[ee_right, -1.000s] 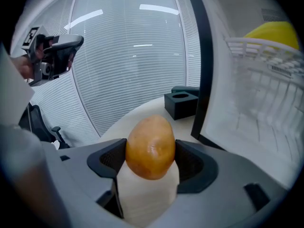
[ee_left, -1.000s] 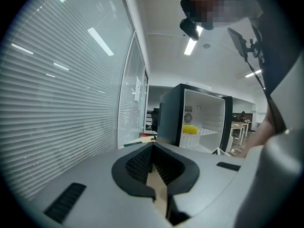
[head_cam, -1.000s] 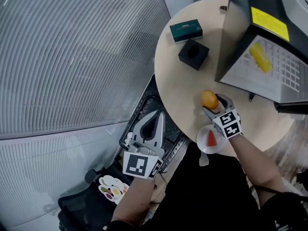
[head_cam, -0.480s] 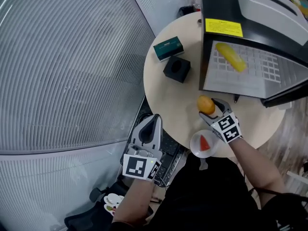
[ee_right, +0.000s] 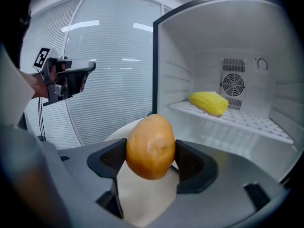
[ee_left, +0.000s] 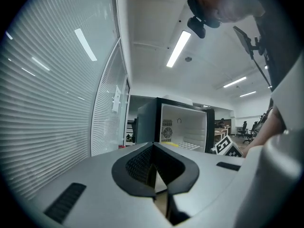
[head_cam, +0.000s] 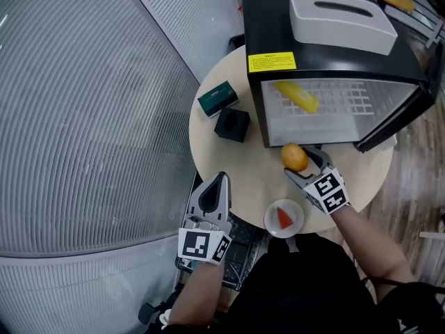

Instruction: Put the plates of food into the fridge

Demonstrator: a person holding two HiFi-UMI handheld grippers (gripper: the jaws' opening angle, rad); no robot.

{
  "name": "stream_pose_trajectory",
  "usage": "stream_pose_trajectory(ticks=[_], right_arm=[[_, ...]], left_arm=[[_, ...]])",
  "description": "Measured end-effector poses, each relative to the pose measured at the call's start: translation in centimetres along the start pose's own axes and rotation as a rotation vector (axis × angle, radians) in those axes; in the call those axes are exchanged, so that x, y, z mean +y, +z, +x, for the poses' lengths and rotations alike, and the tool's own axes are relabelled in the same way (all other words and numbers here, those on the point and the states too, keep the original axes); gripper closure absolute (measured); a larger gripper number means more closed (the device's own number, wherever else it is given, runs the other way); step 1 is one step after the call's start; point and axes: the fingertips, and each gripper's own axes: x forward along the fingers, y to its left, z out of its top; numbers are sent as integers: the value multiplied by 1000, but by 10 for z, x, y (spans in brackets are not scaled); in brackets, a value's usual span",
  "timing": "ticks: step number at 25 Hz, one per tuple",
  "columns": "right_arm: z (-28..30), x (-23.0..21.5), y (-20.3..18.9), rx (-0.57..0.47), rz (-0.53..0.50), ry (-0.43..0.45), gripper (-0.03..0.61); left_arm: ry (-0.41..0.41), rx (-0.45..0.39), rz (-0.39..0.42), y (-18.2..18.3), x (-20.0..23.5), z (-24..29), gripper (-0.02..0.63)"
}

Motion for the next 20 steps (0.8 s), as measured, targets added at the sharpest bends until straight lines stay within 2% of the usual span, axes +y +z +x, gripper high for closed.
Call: stream_pose_trajectory(ticks=[9,15,20], right_arm=[[-54,-54,29,-70,12,-157,244],[-78,-88,41,-106,46,-237,243],[-90,-116,53,-130,29,-293,244]], left_arm=[[-131,-45,13,22,-38,48,611],[-170,-76,12,41,-54,73,611],[-207,-85,20,46,-71,94,611]])
